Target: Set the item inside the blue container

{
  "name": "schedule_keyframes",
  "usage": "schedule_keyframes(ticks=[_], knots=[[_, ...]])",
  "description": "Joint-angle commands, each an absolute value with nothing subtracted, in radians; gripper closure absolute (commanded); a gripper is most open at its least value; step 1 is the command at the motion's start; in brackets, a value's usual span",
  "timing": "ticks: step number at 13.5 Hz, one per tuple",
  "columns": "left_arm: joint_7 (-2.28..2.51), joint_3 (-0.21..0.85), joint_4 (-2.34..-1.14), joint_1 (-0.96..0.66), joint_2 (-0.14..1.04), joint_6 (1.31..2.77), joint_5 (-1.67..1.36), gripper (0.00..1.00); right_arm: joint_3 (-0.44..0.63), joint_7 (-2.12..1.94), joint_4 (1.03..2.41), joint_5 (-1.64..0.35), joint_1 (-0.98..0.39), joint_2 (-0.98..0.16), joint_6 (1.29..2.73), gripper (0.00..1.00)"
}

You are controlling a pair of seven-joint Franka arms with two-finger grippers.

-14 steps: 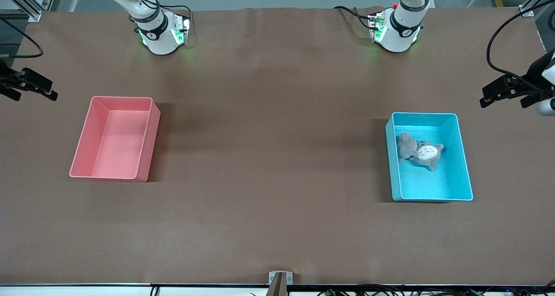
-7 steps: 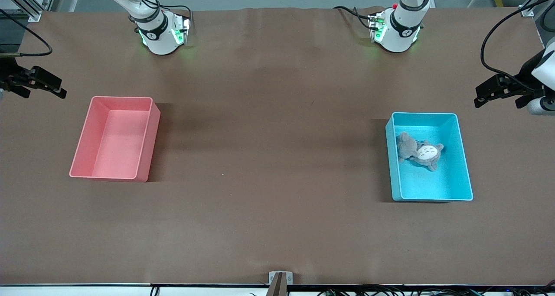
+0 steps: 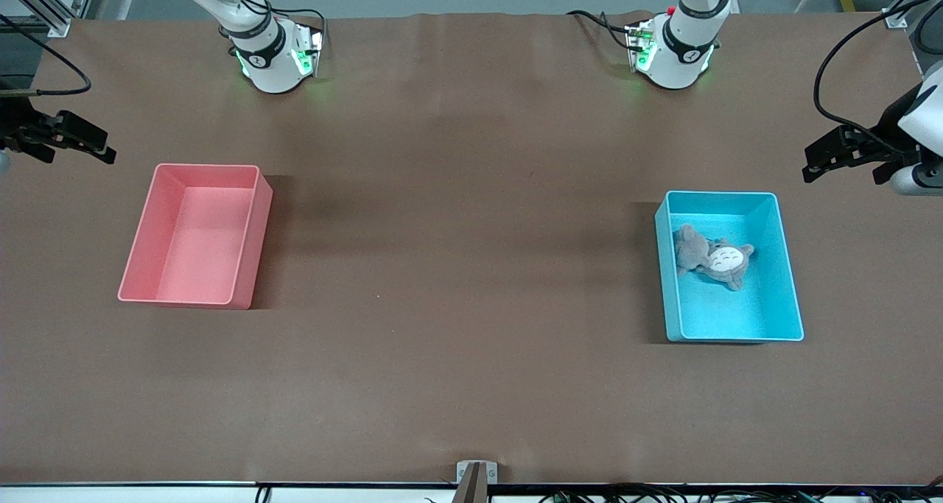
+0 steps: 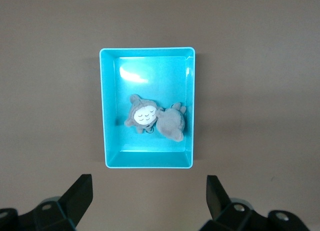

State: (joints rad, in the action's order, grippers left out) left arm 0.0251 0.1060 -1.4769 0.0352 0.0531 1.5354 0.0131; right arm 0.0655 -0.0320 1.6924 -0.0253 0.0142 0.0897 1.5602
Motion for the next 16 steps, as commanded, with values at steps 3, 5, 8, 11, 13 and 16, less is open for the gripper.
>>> schedule_keyframes(ticks=[3, 5, 8, 11, 13, 16], knots=[[0.023, 0.078, -1.462, 0.02, 0.049, 1.517, -0.003, 0.0, 0.063, -0.018, 1.726, -0.034, 0.015, 0.124, 1.562, 0.0], [0.018, 0.078, -1.46, 0.02, 0.048, 1.519, -0.003, 0.0, 0.063, -0.02, 1.726, -0.034, 0.015, 0.124, 1.56, 0.0], [0.017, 0.078, -1.462, 0.021, 0.048, 1.52, -0.003, 0.0, 0.063, -0.021, 1.726, -0.034, 0.015, 0.124, 1.555, 0.0], [0.014, 0.078, -1.462, 0.02, 0.049, 1.522, -0.002, 0.0, 0.063, -0.021, 1.726, -0.031, 0.012, 0.124, 1.555, 0.0], [0.014, 0.077, -1.462, 0.02, 0.049, 1.522, -0.002, 0.0, 0.063, -0.021, 1.726, -0.031, 0.012, 0.126, 1.56, 0.0], [0.014, 0.077, -1.462, 0.021, 0.048, 1.522, -0.003, 0.0, 0.063, -0.021, 1.726, -0.031, 0.014, 0.126, 1.566, 0.0]])
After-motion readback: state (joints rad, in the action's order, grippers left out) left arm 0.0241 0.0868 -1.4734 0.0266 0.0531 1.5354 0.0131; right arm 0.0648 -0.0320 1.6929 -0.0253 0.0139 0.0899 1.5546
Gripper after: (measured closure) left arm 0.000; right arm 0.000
